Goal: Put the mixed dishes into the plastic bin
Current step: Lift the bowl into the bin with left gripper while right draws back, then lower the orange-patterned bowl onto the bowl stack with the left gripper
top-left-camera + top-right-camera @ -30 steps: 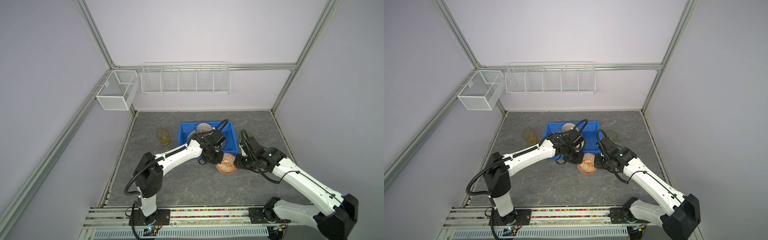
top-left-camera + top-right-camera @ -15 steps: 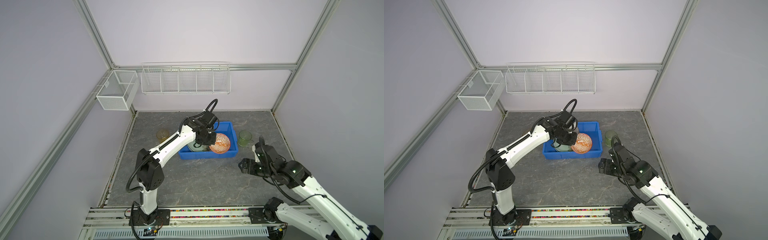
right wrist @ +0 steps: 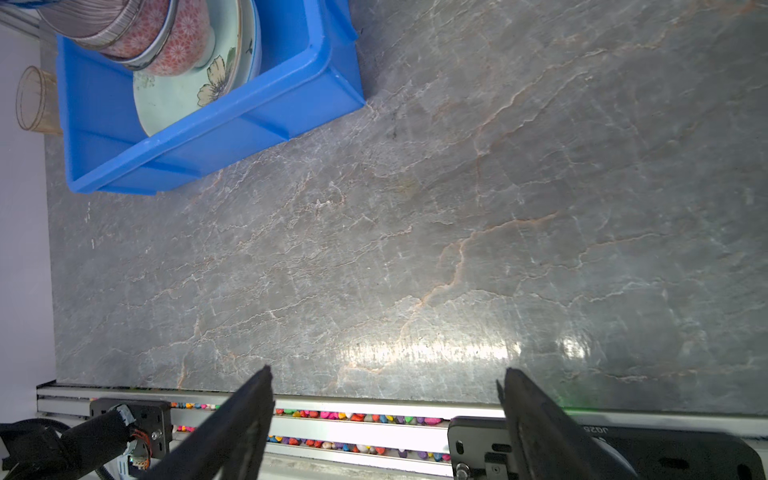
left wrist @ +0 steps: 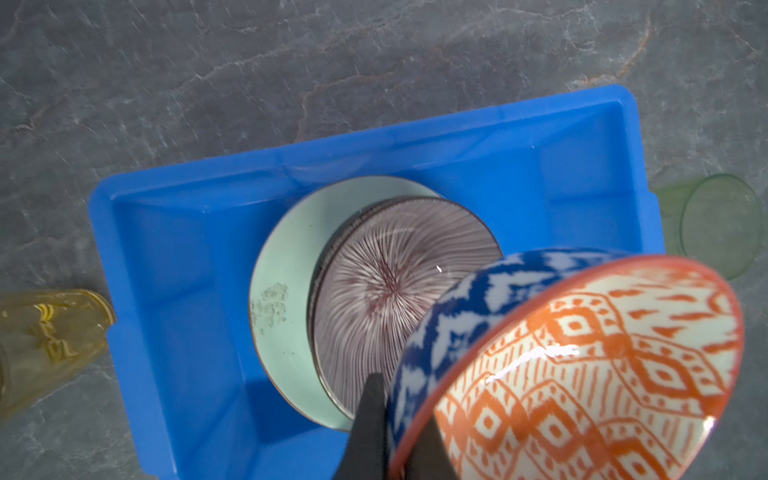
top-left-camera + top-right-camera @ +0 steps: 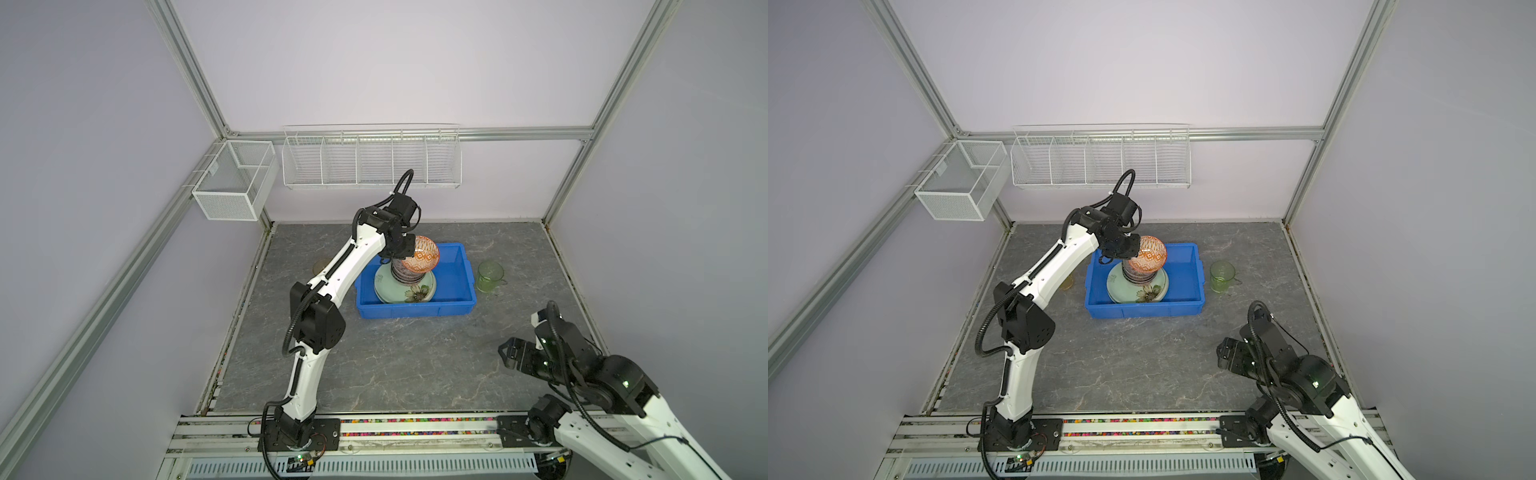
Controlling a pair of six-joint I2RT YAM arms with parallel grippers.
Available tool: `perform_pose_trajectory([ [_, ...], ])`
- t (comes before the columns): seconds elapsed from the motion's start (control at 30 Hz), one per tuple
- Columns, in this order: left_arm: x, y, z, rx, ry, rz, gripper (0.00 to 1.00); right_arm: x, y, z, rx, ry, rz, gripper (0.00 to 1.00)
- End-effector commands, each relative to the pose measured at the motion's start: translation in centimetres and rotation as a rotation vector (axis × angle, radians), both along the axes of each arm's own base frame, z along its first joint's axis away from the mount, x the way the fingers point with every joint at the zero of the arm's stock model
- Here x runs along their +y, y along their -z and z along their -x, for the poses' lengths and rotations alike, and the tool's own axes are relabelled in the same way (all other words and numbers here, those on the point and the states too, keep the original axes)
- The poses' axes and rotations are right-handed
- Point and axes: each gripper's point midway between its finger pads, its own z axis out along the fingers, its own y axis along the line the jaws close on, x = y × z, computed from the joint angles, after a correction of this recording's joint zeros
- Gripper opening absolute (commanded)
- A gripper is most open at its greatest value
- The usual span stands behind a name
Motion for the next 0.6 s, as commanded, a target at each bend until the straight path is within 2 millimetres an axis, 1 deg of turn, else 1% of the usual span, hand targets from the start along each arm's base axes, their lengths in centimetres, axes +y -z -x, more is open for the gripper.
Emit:
perform_pose_trajectory([
  [0.0, 0.7, -0.5, -0.7, -0.02, 0.011, -0.048, 0.0, -1.8, 1.5, 1.4, 0.049, 0.076, 0.026, 0.88],
  [0.17, 0.6, 0.2, -1.7, -0.032, 0.01, -0.063, 0.0, -2.6, 2.0, 2.2, 0.053, 0.107, 0.02, 0.88],
  [0.4, 1.2, 1.2, -2.2, -0.023, -0.002, -0.096, 0.0, -3.1, 2.3, 2.6, 0.059, 0.119, 0.032, 0.88],
  [0.57, 1.9, 1.4, -2.3, -0.029, -0.011, -0.133, 0.0, -3.1, 2.4, 2.6, 0.064, 0.114, 0.04, 0.88],
])
